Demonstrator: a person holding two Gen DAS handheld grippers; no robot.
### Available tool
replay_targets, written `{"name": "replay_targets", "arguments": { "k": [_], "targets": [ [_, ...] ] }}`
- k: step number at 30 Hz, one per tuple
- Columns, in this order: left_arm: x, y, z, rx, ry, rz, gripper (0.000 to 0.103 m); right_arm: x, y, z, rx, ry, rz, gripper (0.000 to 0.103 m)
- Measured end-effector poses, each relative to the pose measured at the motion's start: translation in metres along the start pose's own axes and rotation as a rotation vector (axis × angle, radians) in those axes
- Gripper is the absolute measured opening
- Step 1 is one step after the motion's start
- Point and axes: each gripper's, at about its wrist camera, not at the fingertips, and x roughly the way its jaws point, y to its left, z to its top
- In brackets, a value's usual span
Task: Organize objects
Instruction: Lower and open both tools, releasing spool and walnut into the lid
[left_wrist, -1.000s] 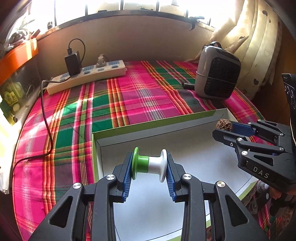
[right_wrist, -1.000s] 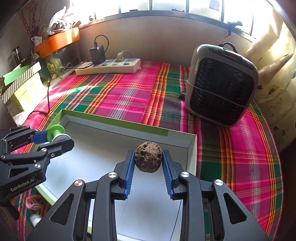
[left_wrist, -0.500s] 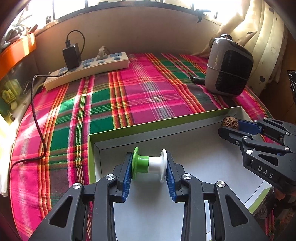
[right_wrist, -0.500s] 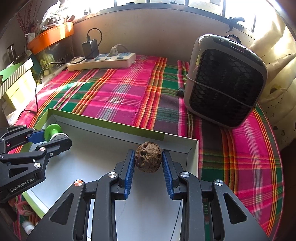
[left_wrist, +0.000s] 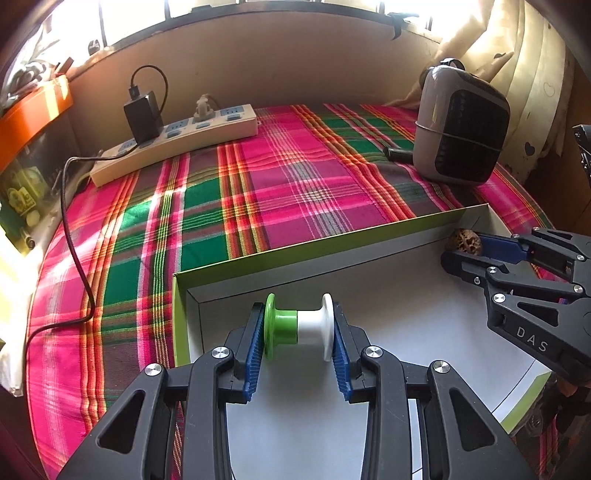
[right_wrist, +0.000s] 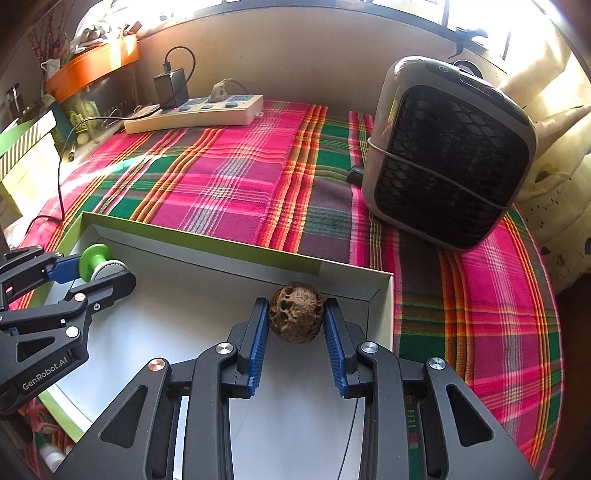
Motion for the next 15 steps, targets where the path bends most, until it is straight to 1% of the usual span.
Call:
{"name": "replay_targets", "arguments": {
  "k": [6, 9, 11, 15],
  "targets": [
    [0.0003, -0.0005, 0.0004, 0.001, 0.006, 0.005, 0.032, 0.0004, 0.0002, 0.0007, -0.003, 0.004, -0.005, 0.031],
    [0.0003, -0.0015, 0.0004, 0.007, 0.009, 0.003, 0.036, 0.0007, -0.0004, 0.0014, -0.001, 0.004, -0.002, 0.032],
    [0.0002, -0.0023, 0.0002, 0.009, 0.012, 0.005, 0.038, 0.0004, -0.0007, 0.0017, 0.002, 0.003, 0.006, 0.035],
    [-0.0002, -0.0025, -0.0004, 0.007, 0.014, 0.008, 0.039, 0.0003, 0.002, 0.0024, 0.002, 0.003, 0.016, 0.042]
  ]
}}
